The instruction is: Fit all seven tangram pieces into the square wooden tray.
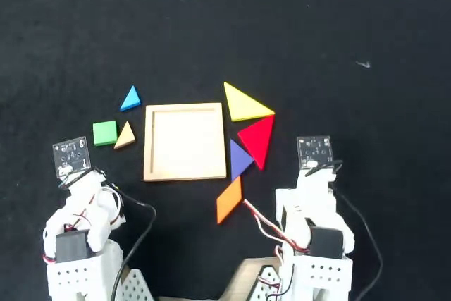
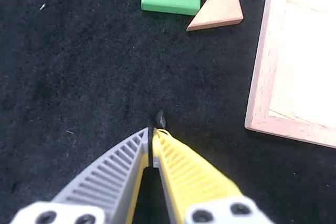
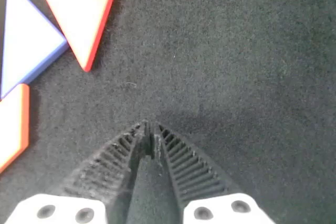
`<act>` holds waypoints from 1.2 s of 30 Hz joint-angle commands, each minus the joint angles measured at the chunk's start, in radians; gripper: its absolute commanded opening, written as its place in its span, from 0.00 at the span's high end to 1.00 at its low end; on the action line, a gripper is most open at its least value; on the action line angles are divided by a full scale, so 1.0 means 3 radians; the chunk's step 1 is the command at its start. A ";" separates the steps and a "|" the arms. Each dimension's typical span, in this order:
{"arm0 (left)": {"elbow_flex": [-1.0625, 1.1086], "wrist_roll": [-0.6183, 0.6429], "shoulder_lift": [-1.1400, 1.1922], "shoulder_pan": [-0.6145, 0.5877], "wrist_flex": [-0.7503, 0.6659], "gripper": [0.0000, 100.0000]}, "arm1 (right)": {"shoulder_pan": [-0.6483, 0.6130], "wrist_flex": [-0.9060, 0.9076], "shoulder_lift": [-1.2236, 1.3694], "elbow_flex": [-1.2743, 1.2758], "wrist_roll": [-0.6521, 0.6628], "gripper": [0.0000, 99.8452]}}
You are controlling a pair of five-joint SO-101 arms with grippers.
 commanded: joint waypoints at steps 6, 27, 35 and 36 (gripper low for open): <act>0.0064 0.0020 0.0000 0.0499 0.0010 0.97 | 0.0041 0.0026 -0.0263 0.0003 -0.0026 0.99; -0.0197 0.0010 0.0000 0.0192 -0.0875 0.97 | 0.0061 -0.1857 -0.0269 -0.0003 0.0440 0.99; -0.0478 -0.0450 -0.0005 0.0197 -0.1176 0.97 | 0.0220 -0.2700 -0.0269 -0.0003 0.1202 0.99; -0.0545 -0.0450 -0.0005 0.0202 -0.1289 0.97 | 0.0220 -0.2721 -0.0269 -0.0003 0.1222 0.99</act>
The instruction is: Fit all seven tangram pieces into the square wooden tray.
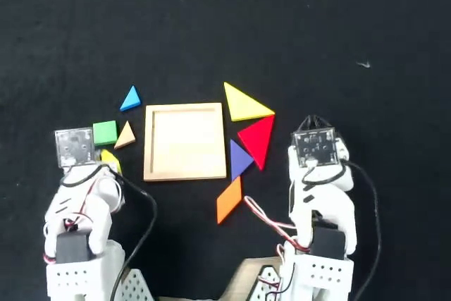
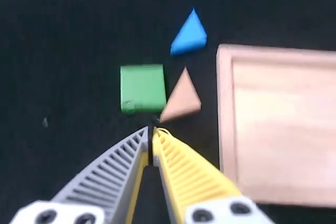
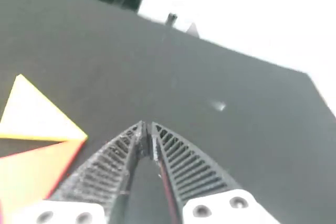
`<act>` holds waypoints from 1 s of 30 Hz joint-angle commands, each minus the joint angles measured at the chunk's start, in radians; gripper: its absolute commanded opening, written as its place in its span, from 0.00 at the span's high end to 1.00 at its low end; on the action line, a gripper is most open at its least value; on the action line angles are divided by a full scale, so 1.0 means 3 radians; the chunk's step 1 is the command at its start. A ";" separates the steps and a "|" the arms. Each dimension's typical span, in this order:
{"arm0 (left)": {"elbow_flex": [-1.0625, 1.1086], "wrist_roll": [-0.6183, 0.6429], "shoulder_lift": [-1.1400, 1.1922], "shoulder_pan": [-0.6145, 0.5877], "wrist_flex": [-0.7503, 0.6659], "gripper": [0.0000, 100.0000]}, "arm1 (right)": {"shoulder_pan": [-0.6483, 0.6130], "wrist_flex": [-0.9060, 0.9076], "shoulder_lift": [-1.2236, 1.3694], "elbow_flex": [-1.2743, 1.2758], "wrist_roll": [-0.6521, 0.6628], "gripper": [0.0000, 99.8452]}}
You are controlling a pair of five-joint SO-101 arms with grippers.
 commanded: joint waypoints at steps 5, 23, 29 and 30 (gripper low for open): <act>-0.0729 0.0184 0.0077 0.0202 -0.0471 0.97 | 0.0061 -0.0199 -0.0269 -0.0008 0.0240 0.99; -0.1107 0.0210 0.2388 0.0396 -0.1023 0.97 | -0.0736 0.1222 0.0320 -0.1603 0.0020 0.90; -0.1383 0.0230 0.3345 0.0391 -0.1243 0.97 | -0.0736 0.1181 0.1772 -0.2263 0.0046 0.90; -0.1430 0.0230 0.3478 0.0391 -0.1263 0.97 | -0.0736 0.1197 0.2048 -0.2432 0.0041 0.90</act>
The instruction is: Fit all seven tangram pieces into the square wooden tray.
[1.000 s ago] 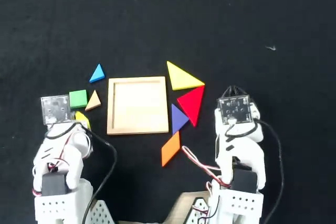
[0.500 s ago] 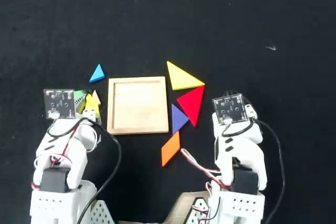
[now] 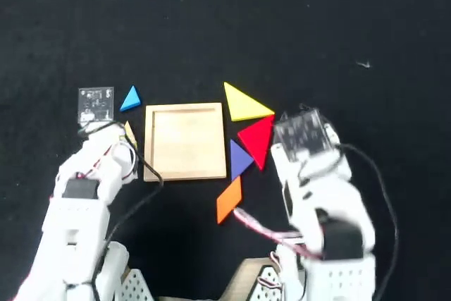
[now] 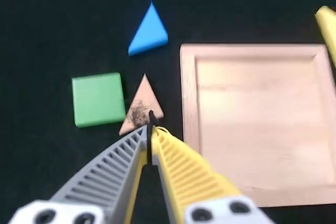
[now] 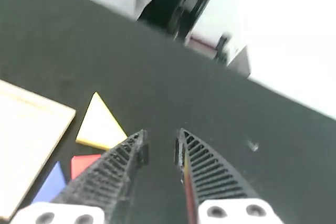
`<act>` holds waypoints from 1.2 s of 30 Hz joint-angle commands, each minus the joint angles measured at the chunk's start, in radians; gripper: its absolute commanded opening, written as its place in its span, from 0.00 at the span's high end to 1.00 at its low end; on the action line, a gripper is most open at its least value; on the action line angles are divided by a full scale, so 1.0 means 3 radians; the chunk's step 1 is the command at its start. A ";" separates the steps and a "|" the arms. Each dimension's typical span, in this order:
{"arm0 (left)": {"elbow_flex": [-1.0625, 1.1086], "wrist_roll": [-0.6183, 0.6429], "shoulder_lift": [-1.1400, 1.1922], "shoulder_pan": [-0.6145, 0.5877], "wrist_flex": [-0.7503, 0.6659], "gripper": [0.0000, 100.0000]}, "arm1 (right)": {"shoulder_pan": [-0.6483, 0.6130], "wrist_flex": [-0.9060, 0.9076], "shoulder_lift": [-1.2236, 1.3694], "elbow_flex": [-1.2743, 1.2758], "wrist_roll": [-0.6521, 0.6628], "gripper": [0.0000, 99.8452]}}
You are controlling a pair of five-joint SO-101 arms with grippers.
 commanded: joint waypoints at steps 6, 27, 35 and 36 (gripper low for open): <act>-0.0560 0.0031 0.0967 -0.0074 -0.0148 0.97 | -0.0046 0.0240 0.2483 -0.1777 -0.0036 0.90; -0.0575 0.0425 0.1263 -0.0335 -0.0435 0.97 | -0.1013 0.0905 0.5224 -0.3460 0.1033 0.75; -0.0586 0.0425 0.1294 -0.0330 -0.0445 0.97 | -0.1023 0.0491 0.5900 -0.3480 0.1151 0.75; -0.0565 0.0425 0.1294 -0.0330 -0.0496 0.97 | -0.1023 0.0471 0.5935 -0.3480 0.1202 0.75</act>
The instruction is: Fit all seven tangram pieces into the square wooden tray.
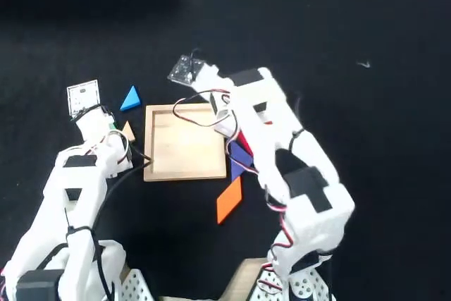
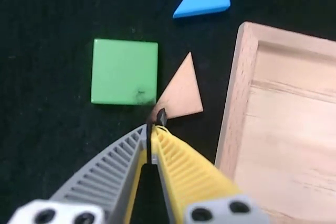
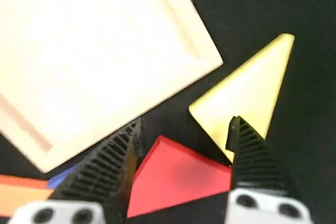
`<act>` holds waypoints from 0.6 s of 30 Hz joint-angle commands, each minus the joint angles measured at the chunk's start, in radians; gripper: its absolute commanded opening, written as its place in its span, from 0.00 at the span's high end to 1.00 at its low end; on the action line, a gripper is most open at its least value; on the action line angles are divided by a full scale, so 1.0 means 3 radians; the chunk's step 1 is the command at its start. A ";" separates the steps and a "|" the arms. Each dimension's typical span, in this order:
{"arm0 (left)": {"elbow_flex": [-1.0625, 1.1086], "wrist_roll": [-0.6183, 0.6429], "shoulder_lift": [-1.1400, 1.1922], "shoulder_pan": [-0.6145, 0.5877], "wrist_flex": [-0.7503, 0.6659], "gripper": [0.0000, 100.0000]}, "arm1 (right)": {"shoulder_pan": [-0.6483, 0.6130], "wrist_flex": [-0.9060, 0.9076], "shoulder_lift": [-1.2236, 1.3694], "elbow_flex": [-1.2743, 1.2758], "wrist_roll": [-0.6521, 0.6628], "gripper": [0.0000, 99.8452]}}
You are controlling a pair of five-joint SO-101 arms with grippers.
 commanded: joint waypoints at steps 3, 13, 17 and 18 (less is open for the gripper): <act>-0.0110 0.0036 -0.0005 0.0003 -0.0271 0.97 | -0.0031 -0.0174 0.0120 -0.0217 0.0302 0.75; -0.0115 0.0036 0.0000 0.0003 -0.0286 0.97 | 0.0153 -0.0174 0.0110 -0.0330 0.0619 0.75; -0.0115 0.0036 0.0000 0.0003 -0.0286 0.97 | 0.0332 -0.0179 0.0166 -0.0499 0.0644 0.75; -0.0115 0.0036 0.0000 0.0003 -0.0286 0.97 | 0.0327 -0.0179 0.0207 -0.0509 0.0644 0.75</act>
